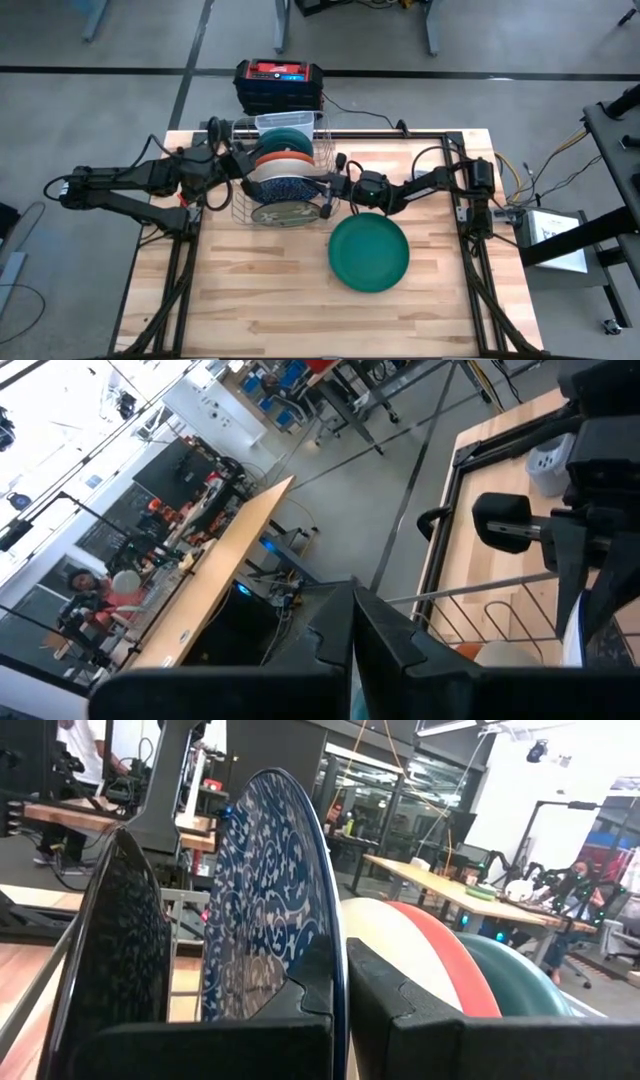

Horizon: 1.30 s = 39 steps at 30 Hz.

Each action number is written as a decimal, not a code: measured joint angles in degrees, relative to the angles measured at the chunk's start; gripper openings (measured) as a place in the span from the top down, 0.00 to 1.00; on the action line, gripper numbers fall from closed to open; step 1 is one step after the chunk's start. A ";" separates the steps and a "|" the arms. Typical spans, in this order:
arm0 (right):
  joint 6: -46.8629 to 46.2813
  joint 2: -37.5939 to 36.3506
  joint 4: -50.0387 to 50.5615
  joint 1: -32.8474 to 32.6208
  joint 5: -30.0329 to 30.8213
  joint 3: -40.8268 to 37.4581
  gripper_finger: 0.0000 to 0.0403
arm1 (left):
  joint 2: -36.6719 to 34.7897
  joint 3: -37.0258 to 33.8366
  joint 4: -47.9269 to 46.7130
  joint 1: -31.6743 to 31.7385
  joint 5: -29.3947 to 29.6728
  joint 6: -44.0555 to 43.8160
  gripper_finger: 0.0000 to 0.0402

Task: Sort dishes
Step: Put the blue ceramic plate into the dish rack

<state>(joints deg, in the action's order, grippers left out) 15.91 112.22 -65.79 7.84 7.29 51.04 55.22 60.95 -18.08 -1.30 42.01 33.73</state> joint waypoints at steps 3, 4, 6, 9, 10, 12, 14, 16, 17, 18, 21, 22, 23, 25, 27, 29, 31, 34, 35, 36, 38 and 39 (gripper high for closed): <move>0.47 -1.18 0.77 -0.02 0.06 -0.46 1.00 | 0.00 0.00 -0.47 0.00 0.00 -0.43 1.00; 0.90 -1.82 1.48 -0.02 0.06 -0.67 1.00 | 0.00 0.00 -0.61 0.00 -0.01 -0.57 1.00; 2.25 -3.62 4.36 -0.02 0.04 -0.74 1.00 | 0.00 0.00 -1.17 0.00 0.01 -1.19 1.00; 3.98 -6.49 8.81 -0.02 0.02 -0.76 1.00 | 0.00 -0.02 -3.48 0.00 -0.44 -2.73 1.00; 4.26 -7.44 10.26 -0.02 0.06 -0.76 1.00 | 0.00 -0.02 -4.58 0.02 -0.75 -3.62 1.00; 4.88 -8.76 12.34 -0.02 0.15 -0.76 1.00 | 0.00 -0.02 -6.84 0.01 -0.98 -6.03 1.00; 5.59 -10.06 14.81 -0.02 0.18 -0.76 1.00 | 0.00 -0.02 -9.18 0.00 -1.06 -8.85 1.00; 6.16 -11.11 17.12 -0.02 0.19 -0.70 1.00 | 0.00 -0.02 -11.41 0.00 -1.09 -11.61 1.00; 6.53 -11.70 18.62 -0.01 0.17 -0.62 1.00 | 0.00 -0.02 -12.29 0.00 -1.12 -12.93 1.00; 7.07 -12.00 19.75 -0.01 0.16 -0.52 1.00 | 0.00 -0.02 -13.08 0.00 -1.09 -14.24 1.00; 7.80 -12.24 22.18 -0.01 0.01 0.03 1.00 | 0.00 -0.02 -15.16 0.00 -1.12 -17.69 1.00; 7.86 -12.11 22.59 -0.02 -0.11 0.14 1.00 | 0.00 -0.02 -15.41 0.00 -1.12 -18.72 1.00; 7.88 -11.78 22.64 -0.01 -0.21 0.34 1.00 | 0.00 -0.02 -15.65 0.00 -1.12 -19.58 1.00; 7.85 -11.16 22.53 0.00 -0.81 0.40 1.00 | 0.00 -0.02 -15.98 0.00 -1.12 -20.89 1.00; 7.41 -10.48 22.08 0.00 -1.00 0.46 1.00 | 0.00 -0.10 -15.93 0.00 -1.12 -21.76 1.00; 7.12 -10.22 22.06 0.00 -1.10 0.51 1.00 | 0.00 -0.15 -15.90 0.00 -1.12 -22.52 1.00; 7.07 -10.10 22.10 0.01 -1.46 0.51 1.00 | 0.00 -0.37 -15.94 0.00 -1.12 -22.98 1.00; 6.53 -10.09 22.13 0.10 -2.26 0.49 1.00 | 0.00 -0.42 -15.93 0.00 -1.12 -24.37 1.00; 6.40 -10.05 22.11 0.11 -2.35 0.48 1.00 | 0.00 -0.46 -15.93 0.00 -1.11 -24.80 1.00; 6.24 -10.05 22.11 0.11 -2.42 0.46 1.00 | 0.00 -0.57 -15.88 0.00 -1.11 -25.23 1.00; 5.62 -10.01 22.11 0.13 -2.47 0.44 1.00 | 0.00 -0.81 -16.29 0.00 -1.17 -25.87 1.00; 5.53 -10.01 22.11 0.14 -2.58 0.44 1.00 | 0.00 -0.85 -16.61 0.00 -1.36 -26.03 1.00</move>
<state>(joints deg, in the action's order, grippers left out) 21.44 102.21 -43.68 7.98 4.71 51.48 55.22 60.10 -34.69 -1.30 40.64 7.70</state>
